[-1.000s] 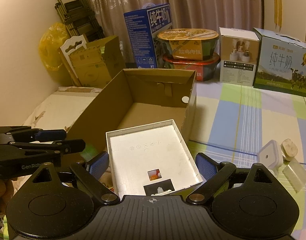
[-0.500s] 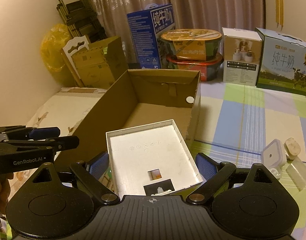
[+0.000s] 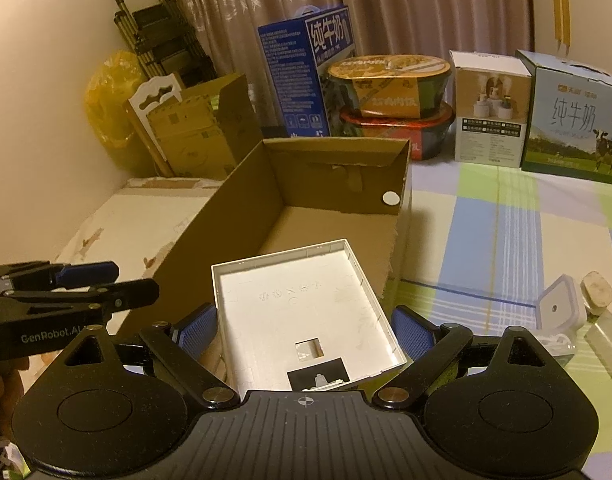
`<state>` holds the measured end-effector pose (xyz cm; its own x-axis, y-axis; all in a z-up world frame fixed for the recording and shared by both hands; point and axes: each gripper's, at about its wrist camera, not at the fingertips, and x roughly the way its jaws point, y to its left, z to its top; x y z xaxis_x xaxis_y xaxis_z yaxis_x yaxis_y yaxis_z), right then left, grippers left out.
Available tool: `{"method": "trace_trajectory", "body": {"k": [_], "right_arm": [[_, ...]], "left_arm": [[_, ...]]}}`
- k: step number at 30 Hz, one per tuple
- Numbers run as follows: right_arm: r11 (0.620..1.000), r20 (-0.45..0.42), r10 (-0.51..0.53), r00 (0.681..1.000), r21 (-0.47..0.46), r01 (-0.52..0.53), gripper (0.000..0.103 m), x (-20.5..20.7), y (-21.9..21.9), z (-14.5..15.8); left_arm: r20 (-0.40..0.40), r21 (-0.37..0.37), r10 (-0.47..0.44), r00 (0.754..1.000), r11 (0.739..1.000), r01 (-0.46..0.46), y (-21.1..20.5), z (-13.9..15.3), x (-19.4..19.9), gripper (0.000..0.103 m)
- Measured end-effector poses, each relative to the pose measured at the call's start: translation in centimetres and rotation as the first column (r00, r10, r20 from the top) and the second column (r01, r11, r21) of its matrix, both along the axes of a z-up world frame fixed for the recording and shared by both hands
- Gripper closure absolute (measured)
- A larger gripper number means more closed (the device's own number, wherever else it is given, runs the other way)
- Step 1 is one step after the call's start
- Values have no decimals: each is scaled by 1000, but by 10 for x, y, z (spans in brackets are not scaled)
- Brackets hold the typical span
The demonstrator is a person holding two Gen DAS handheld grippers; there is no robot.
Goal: Organize rigid objects
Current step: 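Open the left tool to drop the jar while the right tool drops the white tray into the box, then move both tools back over the table toward the clear plastic items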
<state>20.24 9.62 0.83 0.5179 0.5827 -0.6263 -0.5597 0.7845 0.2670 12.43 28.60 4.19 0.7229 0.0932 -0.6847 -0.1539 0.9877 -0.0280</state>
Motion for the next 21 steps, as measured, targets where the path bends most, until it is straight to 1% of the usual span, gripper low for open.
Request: {"method": "trace_trajectory", "body": {"k": [2,6,13,21], "right_arm": [[1000,15,-7,1000,20,7,12,1,-1,2],[998,29,-23,999,53,22,12,0,-9,7],[998,9,-56,998,33,56,11,-3,-26,8],[995,-5,-86,996,41,86,11,-18,-50,10]], "left_arm": [[4,-3,4,1000,1000,-3,1,0,-1,42],[6,-5,9,1000,1000,-9,2,0,-4,40],[7,-5,12,1000,1000,-12,-1,2,-10,38],[11,3,5,1000,1000,-5,-15,8,-16,36]]}}
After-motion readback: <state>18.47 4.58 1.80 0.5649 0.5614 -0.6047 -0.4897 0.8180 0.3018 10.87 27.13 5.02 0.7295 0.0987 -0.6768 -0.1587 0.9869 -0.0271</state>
